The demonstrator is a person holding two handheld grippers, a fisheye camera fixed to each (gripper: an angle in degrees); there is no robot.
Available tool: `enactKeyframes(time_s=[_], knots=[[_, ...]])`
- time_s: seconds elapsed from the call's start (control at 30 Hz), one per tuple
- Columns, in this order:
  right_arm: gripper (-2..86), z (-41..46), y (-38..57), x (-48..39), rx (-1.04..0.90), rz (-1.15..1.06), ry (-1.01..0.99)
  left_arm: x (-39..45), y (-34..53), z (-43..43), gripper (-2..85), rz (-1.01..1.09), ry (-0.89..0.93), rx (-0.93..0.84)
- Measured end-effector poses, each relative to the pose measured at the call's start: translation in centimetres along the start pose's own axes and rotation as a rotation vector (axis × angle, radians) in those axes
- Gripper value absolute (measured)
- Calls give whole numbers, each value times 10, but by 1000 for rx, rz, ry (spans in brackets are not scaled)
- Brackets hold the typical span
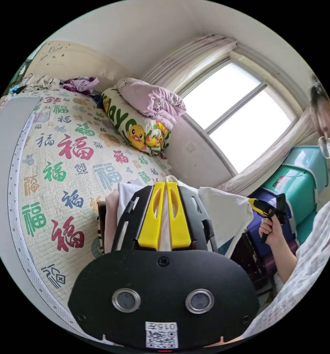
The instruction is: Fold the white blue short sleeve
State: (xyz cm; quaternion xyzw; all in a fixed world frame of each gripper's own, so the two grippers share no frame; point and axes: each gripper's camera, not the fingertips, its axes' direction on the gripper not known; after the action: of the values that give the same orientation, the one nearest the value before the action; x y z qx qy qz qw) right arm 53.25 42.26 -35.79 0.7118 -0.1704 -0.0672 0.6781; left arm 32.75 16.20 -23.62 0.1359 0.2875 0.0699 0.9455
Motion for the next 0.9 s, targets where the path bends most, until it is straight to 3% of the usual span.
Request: enactKeyframes(time_s=[0.17,0.33,0.63,0.9], knots=[[-1,-48,-3,-99,133,-65,-94,-25,13,-167,-6,4,-55,211],[-1,-32,10,-209,123,-86,-186,-71,37,-357,-7,-15,-92,385],[-2,81,74,-405,-149,57,-382,-131,101,-614,-7,-68,-254,305],[-3,137,99,-559,-465,81,-319,-178,170,-721,-8,-273,-366,249]])
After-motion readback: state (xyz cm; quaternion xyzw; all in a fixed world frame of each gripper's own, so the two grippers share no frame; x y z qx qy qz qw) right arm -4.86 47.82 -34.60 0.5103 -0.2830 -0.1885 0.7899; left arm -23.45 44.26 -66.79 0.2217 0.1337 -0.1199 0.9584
